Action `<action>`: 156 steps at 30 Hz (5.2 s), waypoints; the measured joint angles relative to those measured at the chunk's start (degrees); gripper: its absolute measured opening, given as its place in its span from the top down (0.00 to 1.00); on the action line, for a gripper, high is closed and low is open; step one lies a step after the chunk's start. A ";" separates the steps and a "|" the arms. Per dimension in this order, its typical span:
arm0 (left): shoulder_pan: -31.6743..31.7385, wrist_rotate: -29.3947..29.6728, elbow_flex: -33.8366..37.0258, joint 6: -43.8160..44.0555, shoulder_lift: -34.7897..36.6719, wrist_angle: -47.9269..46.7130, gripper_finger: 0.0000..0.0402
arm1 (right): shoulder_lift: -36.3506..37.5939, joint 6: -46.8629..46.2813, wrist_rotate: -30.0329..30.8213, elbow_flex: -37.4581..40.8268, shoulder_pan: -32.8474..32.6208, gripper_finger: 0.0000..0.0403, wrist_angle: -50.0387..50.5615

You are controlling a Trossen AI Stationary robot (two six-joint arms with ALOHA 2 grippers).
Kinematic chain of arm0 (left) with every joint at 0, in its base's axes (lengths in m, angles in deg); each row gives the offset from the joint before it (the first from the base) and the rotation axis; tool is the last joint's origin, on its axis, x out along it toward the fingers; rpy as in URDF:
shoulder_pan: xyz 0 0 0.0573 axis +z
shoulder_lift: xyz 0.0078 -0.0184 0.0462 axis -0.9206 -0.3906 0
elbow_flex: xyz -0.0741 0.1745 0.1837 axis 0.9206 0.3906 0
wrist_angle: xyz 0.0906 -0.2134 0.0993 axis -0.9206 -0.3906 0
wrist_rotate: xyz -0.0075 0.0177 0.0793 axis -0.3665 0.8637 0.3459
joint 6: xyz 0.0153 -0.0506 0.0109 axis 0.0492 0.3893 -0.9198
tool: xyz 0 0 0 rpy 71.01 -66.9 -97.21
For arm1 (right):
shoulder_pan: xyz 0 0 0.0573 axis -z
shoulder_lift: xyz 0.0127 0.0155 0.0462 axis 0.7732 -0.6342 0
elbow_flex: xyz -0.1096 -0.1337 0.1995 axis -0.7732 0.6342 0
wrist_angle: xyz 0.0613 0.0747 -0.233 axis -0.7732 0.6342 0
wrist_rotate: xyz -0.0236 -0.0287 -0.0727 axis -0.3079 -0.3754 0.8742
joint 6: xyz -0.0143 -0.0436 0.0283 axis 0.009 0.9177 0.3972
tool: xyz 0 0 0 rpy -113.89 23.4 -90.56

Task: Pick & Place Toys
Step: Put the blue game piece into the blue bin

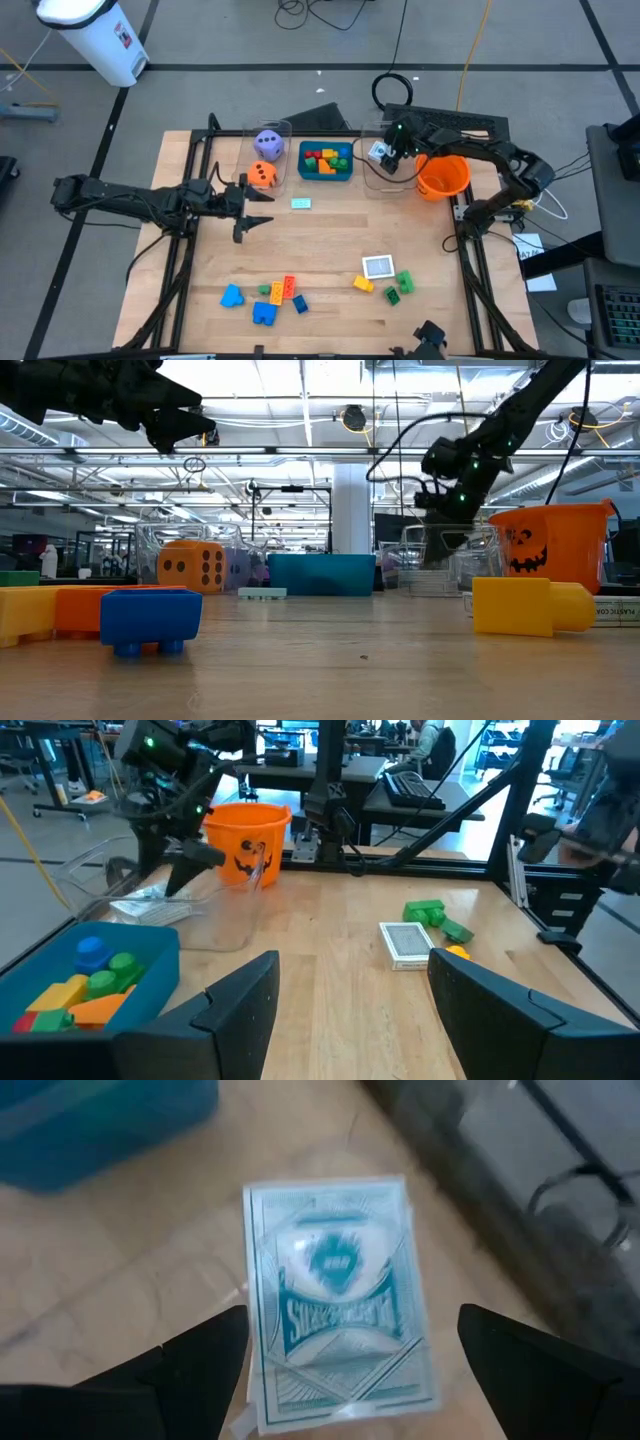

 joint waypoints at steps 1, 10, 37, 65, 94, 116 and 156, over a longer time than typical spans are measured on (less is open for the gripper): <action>0.02 0.01 0.00 -0.13 0.00 0.00 0.36 | 0.75 0.13 -0.06 -0.66 -0.07 0.12 0.52; 0.04 0.02 0.00 0.43 0.00 0.07 0.36 | 12.64 -1.02 -0.49 -3.50 -4.52 0.13 -0.44; -9.13 -3.02 0.02 18.77 -0.02 -21.03 0.36 | -1.97 -8.26 -8.83 6.71 -50.11 0.15 -46.32; -47.78 14.57 0.02 85.11 -0.36 -35.85 0.36 | -18.18 -10.05 -2.26 6.23 -57.04 0.15 -63.30; -60.24 15.85 -0.01 101.06 -34.99 -3.87 0.36 | -18.15 -11.05 -1.44 6.21 -59.23 0.15 -68.57; -58.97 16.24 0.00 88.07 -36.08 0.31 0.98 | -18.15 -10.42 -1.40 6.19 -59.23 0.15 -68.63; -22.29 12.60 -1.52 20.57 -29.89 22.24 0.99 | -18.11 -25.06 10.36 6.19 -59.34 0.15 -82.03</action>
